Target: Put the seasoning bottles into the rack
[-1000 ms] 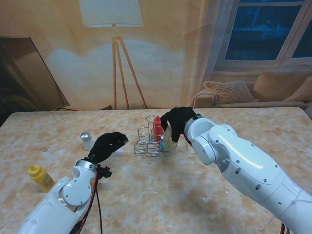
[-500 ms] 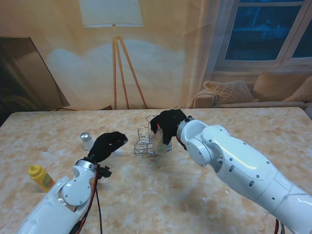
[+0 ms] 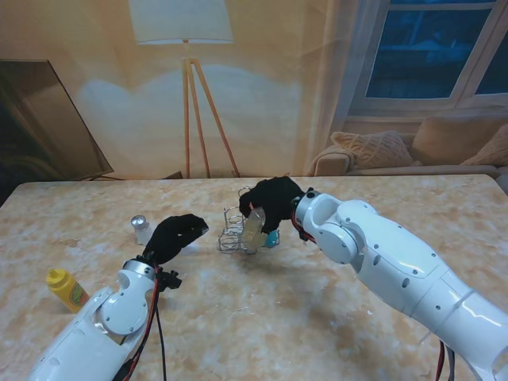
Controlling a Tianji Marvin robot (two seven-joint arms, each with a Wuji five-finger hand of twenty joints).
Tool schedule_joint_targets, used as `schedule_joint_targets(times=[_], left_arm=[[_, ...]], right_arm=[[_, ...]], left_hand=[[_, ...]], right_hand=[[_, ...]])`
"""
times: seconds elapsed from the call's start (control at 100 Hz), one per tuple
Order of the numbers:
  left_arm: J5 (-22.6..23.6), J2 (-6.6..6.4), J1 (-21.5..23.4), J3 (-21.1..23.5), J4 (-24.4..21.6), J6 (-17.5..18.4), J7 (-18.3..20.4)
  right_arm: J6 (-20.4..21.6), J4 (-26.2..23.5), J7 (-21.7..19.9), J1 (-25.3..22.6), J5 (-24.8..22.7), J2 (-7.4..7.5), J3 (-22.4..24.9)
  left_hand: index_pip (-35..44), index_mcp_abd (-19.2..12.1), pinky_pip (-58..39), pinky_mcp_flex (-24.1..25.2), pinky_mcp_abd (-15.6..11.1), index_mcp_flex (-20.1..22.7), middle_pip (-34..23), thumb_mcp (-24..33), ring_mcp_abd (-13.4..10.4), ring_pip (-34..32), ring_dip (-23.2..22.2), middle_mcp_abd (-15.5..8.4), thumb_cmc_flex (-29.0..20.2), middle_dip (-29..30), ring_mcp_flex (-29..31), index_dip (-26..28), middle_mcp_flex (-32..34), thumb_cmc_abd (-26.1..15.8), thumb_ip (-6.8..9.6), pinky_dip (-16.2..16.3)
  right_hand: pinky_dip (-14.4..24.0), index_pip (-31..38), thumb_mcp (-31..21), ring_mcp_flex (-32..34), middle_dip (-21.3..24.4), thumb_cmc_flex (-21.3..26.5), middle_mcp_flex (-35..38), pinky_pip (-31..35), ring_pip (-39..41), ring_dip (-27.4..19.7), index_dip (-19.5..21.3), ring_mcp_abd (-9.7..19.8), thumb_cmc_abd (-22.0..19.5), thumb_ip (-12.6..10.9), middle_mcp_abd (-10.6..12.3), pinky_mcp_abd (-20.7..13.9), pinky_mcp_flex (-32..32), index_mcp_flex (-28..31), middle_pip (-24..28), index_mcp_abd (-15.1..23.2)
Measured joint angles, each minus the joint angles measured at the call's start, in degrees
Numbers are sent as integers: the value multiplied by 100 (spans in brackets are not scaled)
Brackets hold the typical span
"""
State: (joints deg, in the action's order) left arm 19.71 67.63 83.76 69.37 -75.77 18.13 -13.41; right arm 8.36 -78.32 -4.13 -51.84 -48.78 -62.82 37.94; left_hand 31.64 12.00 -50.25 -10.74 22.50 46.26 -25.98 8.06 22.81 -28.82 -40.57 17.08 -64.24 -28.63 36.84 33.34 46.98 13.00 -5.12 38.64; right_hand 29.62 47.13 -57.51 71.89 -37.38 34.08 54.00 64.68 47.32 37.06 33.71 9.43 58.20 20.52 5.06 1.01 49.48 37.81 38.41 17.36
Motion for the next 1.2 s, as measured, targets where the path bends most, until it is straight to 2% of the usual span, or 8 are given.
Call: schedule_joint_targets(times=[0.15,0.52,0.7,1.2], left_arm=[[5,0,-1,0,1,0,0],[3,0,-4,-1,3,-1,-3],[3,0,-3,1,3,0,-4],[4,1,-4,-3,6,0,-14]], right_arm=[[279,231,270,86,28,-42,-70],[1105,672,598,462,-73,-83,-418],[1211,1004,881,688,-74,-158,-646],[1374,1716,1216,1179,-1,-361,-1244]], left_hand=[[0,0,0,0,0,0,0,0,0,0,0,0,0,0,0,0,0,1,0,0],[0,0,0,0,0,0,0,0,0,0,0,0,0,0,1,0,0,1,0,0],[0,0,0,0,1,0,0,0,0,0,0,0,1,0,1,0,0,1,0,0],[0,0,0,0,1,0,0,0,0,0,0,0,1,0,1,0,0,1,0,0]], right_hand=[[0,0,0,3,0,-60,3,-9,-55,0,-7,57,-1,0,82,-79,11,0,0,88],[0,0,1,3,0,-206,3,-141,-137,92,-70,236,-14,0,319,-271,-19,-49,0,391],[0,0,1,-29,0,-287,-3,-201,-138,202,-70,339,-31,0,477,-323,-74,-88,-1,560],[0,0,4,-193,0,-358,-62,-280,-200,282,-70,459,-114,0,634,-324,-146,-205,-68,768]])
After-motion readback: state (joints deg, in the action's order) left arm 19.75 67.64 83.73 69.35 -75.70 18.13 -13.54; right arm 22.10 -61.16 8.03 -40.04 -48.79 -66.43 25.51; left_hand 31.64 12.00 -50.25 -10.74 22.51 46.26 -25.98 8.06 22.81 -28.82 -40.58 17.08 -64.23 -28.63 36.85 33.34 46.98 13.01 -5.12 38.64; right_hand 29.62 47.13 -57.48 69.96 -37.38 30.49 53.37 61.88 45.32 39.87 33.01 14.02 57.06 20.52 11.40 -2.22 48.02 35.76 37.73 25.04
